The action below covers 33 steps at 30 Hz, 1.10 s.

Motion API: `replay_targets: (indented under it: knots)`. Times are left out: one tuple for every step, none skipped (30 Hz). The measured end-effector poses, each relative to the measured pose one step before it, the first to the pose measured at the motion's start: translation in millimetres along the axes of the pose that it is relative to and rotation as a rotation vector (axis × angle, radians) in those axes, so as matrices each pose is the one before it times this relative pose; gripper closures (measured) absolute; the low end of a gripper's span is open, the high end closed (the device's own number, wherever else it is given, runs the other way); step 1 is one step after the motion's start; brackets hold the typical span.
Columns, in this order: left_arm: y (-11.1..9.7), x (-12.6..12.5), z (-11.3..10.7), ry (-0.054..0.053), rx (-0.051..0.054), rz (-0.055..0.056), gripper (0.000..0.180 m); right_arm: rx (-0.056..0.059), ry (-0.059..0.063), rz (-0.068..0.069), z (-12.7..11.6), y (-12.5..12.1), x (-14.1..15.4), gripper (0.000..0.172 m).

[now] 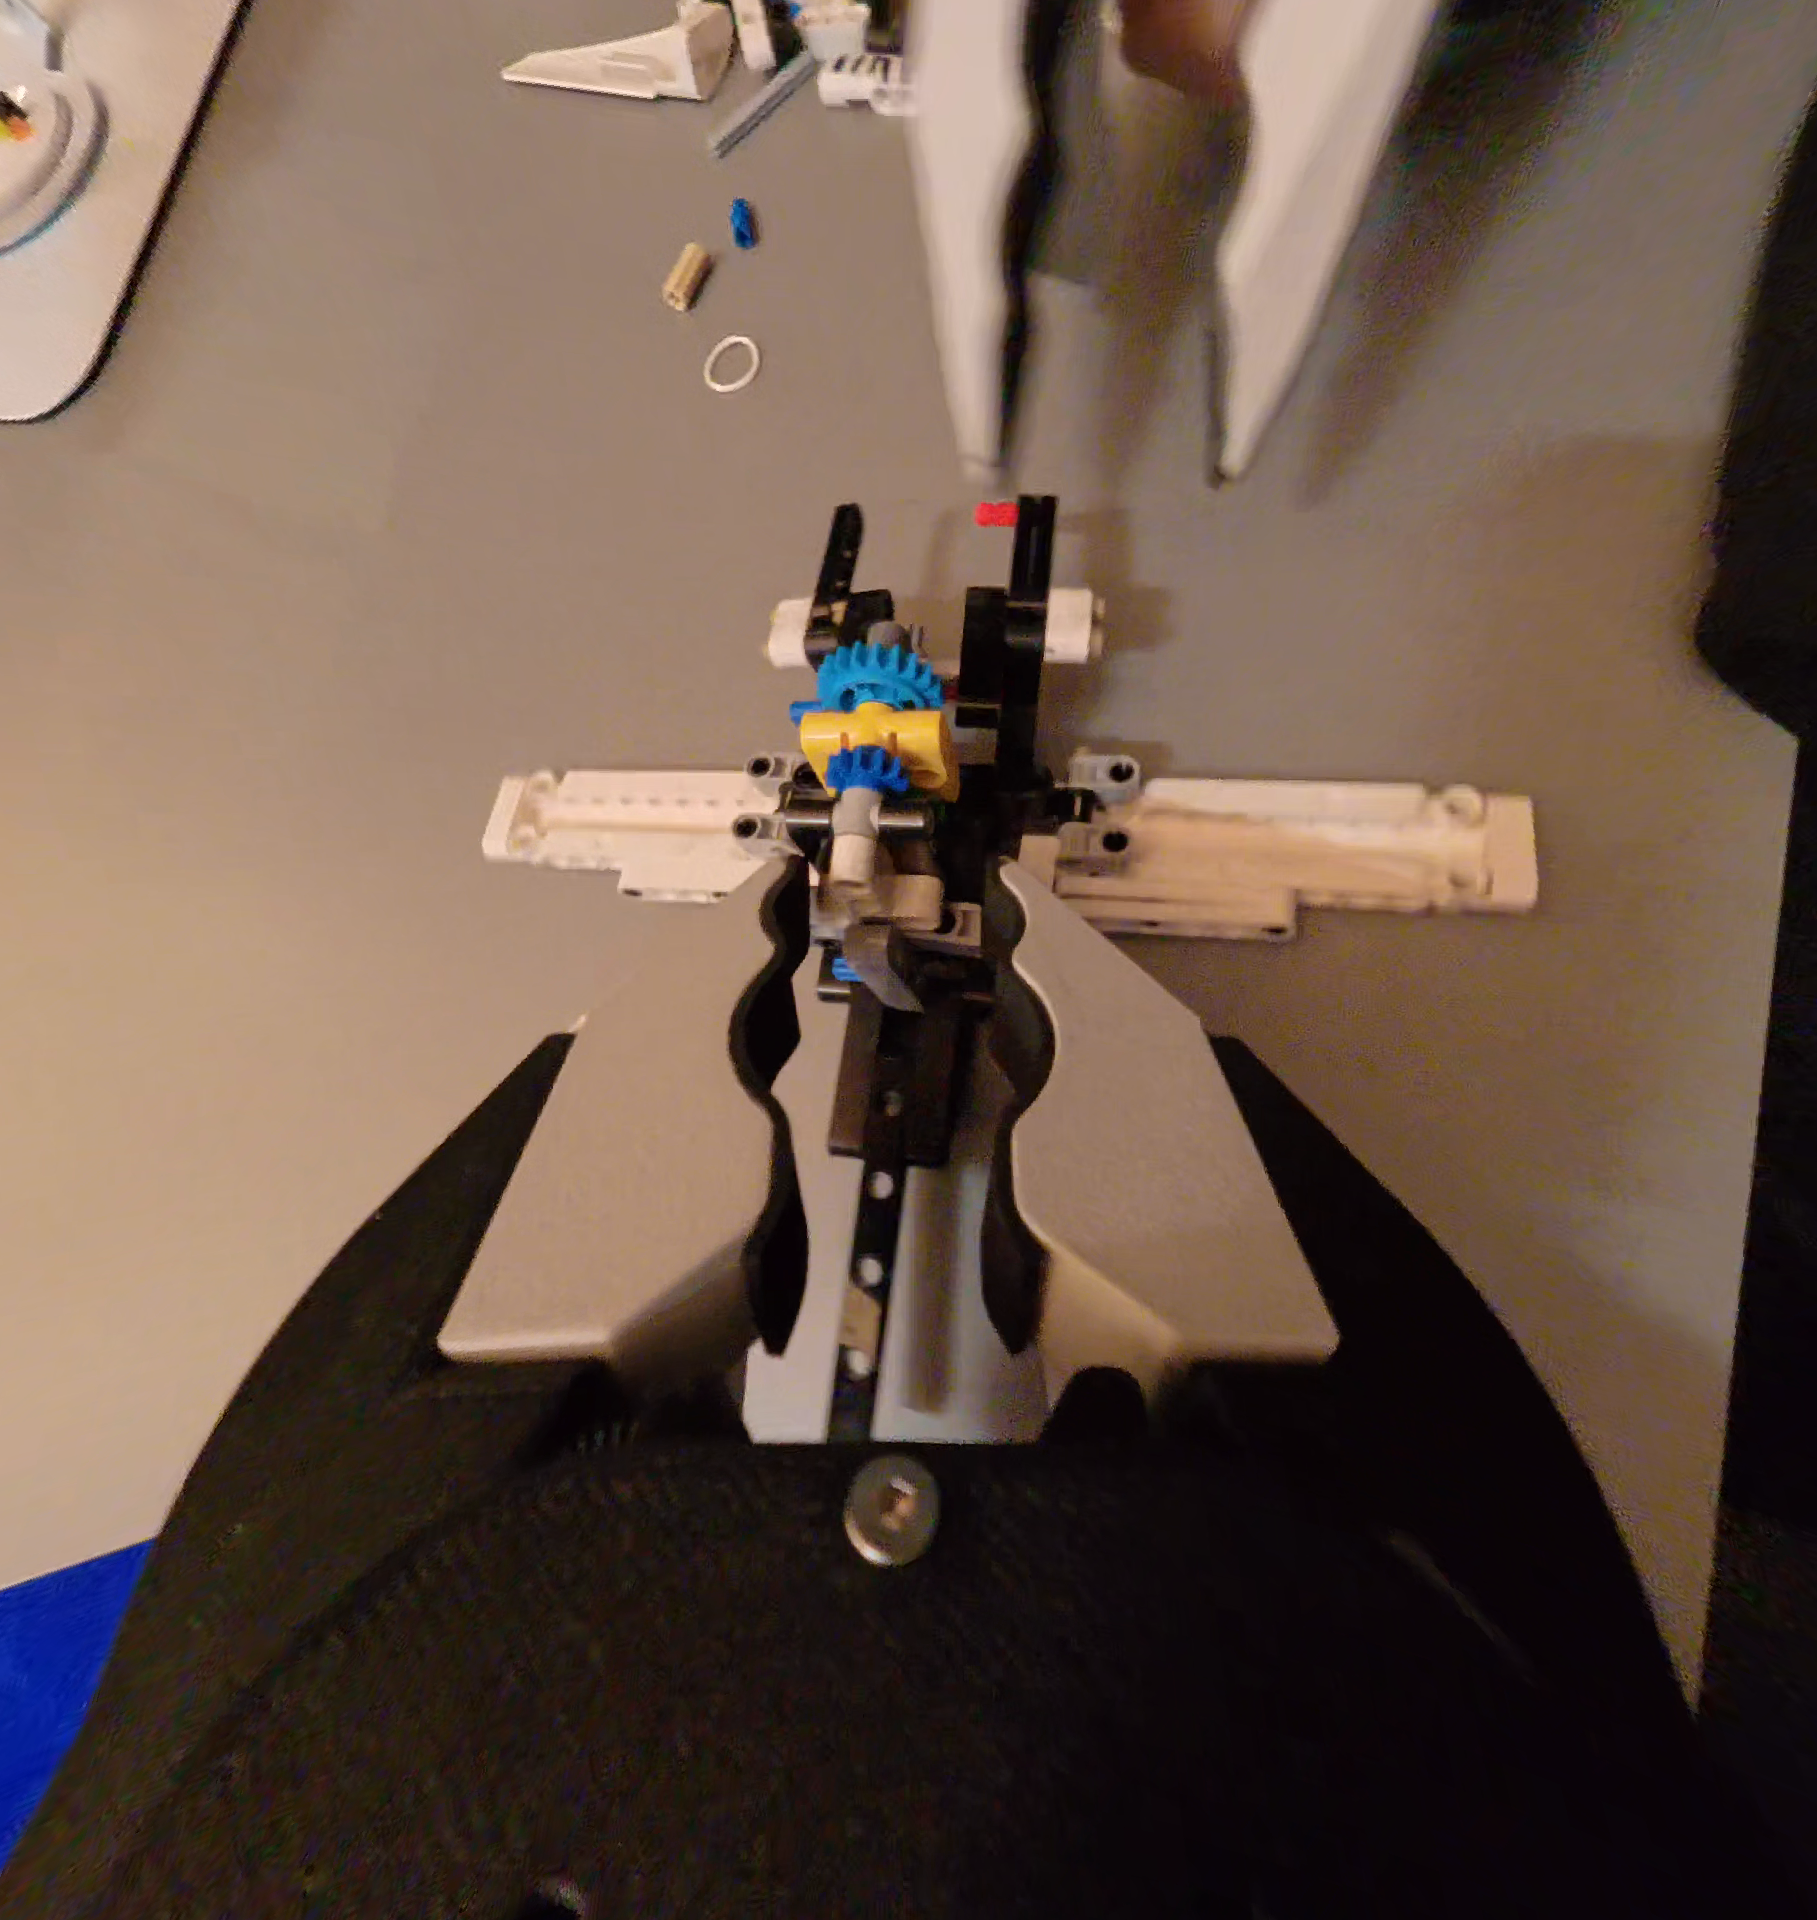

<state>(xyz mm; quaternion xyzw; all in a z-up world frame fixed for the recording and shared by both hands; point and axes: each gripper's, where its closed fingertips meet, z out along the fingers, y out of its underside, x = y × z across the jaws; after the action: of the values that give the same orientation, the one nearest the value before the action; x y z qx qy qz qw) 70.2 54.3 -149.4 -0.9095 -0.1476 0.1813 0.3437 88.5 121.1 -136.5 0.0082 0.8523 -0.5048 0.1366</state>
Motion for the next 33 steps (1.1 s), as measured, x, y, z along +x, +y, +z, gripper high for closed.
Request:
replay_targets:
  knots:
    - [0.04,1.34,-0.43,-0.0047,-0.0071,0.0142,0.147,0.0392,0.0391,-0.0145,-2.63,-9.29,8.23,0.135]
    - [-0.02,0.09,-0.25,-0.0024,-0.0108,0.0087,0.147,0.0348,0.0235,0.0002,-1.96,-8.24,8.28,0.129]
    - [-0.48,-0.06,0.08,0.0050,-0.0076,0.0039,0.148,0.0205,-0.0035,0.0091,-0.43,-5.60,5.65,0.126]
    - [-1.39,-0.69,0.15,0.0067,0.0028,-0.0007,0.148,0.0090,-0.0117,0.0179,1.03,-3.03,5.20,0.123]
    - [-3.16,-1.40,0.07,0.0037,0.0169,-0.0023,0.148,0.0053,-0.0047,0.0272,2.34,-1.73,6.57,0.118]
    - [-5.07,-0.93,-0.47,0.0082,0.0300,-0.0046,0.148,0.0004,-0.0040,0.0362,3.41,-0.38,6.57,0.110]
    - [-5.69,-0.48,-0.68,0.0115,0.0316,-0.0090,0.148,-0.0129,-0.0144,0.0407,4.22,1.99,4.58,0.106]
    - [-4.52,-1.47,-0.68,0.0076,0.0234,-0.0114,0.148,-0.0290,-0.0217,0.0418,4.64,4.79,2.39,0.102]
    - [-2.02,-3.25,-0.37,-0.0036,0.0077,-0.0124,0.147,-0.0406,-0.0285,0.0363,4.24,6.69,-0.05,0.101]
    - [1.76,-3.43,-0.05,-0.0060,-0.0167,-0.0080,0.143,-0.0442,-0.0359,0.0275,3.26,7.15,-3.24,0.101]
    - [3.52,-3.70,-0.03,-0.0124,-0.0288,-0.0016,0.137,-0.0347,-0.0338,0.0171,2.04,6.00,-4.98,0.106]
    - [2.99,-2.27,-0.58,-0.0080,-0.0228,0.0034,0.134,-0.0133,-0.0116,0.0019,0.79,3.67,-4.11,0.107]
    - [1.33,-2.18,-1.20,-0.0114,-0.0095,0.0049,0.135,-0.0032,0.0047,-0.0165,-0.46,2.76,-3.58,0.109]
    - [1.36,-3.61,-1.24,-0.0204,-0.0069,0.0111,0.136,-0.0094,0.0043,-0.0230,-0.67,4.03,-5.08,0.114]
    - [2.00,-4.93,-0.69,-0.0280,-0.0105,0.0157,0.138,-0.0079,-0.0037,-0.0190,-0.03,3.75,-7.22,0.119]
    - [1.11,-3.60,-0.22,-0.0177,-0.0042,0.0140,0.140,0.0040,-0.0148,-0.0102,1.23,1.55,-9.64,0.121]
    - [-0.55,-4.16,0.41,-0.0188,0.0039,0.0016,0.144,0.0169,-0.0270,-0.0022,3.07,-1.33,-11.77,0.121]
    - [0.79,-4.39,1.74,-0.0180,-0.0066,-0.0024,0.144,0.0210,-0.0377,0.0019,5.28,-3.50,-13.11,0.122]
    - [2.59,-5.57,2.82,-0.0262,-0.0211,-0.0059,0.144,0.0155,-0.0359,0.0014,6.78,-4.39,-12.29,0.122]
    - [3.67,-4.86,2.87,-0.0266,-0.0293,-0.0043,0.144,0.0048,-0.0238,-0.0059,6.82,-3.66,-9.96,0.121]
    - [3.91,-2.85,2.14,-0.0205,-0.0290,-0.0036,0.145,-0.0087,-0.0061,-0.0102,4.83,-1.61,-6.18,0.122]
    - [4.04,-2.32,0.82,-0.0234,-0.0266,-0.0074,0.144,-0.0168,0.0083,-0.0105,1.80,0.10,-2.82,0.122]
    - [3.63,-2.44,-0.92,-0.0279,-0.0197,-0.0126,0.145,-0.0119,0.0171,-0.0100,-1.72,0.30,-0.32,0.121]
    - [2.89,-2.12,-2.68,-0.0268,-0.0070,-0.0215,0.146,0.0018,0.0220,-0.0070,-4.79,-0.51,1.57,0.122]
    - [2.42,-1.72,-4.04,-0.0243,0.0007,-0.0342,0.146,0.0162,0.0276,0.0009,-6.94,-1.75,3.96,0.124]
    - [1.98,-1.57,-4.96,-0.0234,0.0055,-0.0514,0.146,0.0259,0.0337,0.0089,-7.75,-2.73,6.04,0.127]
    - [1.81,-0.52,-5.34,-0.0178,0.0073,-0.0663,0.145,0.0311,0.0367,0.0101,-7.20,-3.39,7.34,0.133]
    - [1.36,0.91,-5.44,-0.0125,0.0097,-0.0822,0.143,0.0317,0.0367,0.0047,-5.38,-3.45,7.47,0.138]
    - [0.50,4.47,-4.84,0.0045,0.0127,-0.0956,0.139,0.0248,0.0404,-0.0037,-2.87,-2.50,7.40,0.144]
    - [-0.37,10.14,-4.11,0.0334,0.0185,-0.0988,0.134,0.0105,0.0448,-0.0111,-0.10,-0.33,7.17,0.146]
    - [0.91,10.90,-2.70,0.0308,0.0144,-0.0936,0.129,-0.0032,0.0463,-0.0132,2.30,1.54,6.10,0.147]
    - [2.98,7.93,-0.72,0.0108,0.0064,-0.0825,0.128,-0.0112,0.0367,-0.0161,4.42,2.21,3.65,0.148]
    - [4.84,5.64,0.47,-0.0018,-0.0009,-0.0575,0.134,-0.0125,0.0263,-0.0203,5.50,1.83,0.95,0.148]
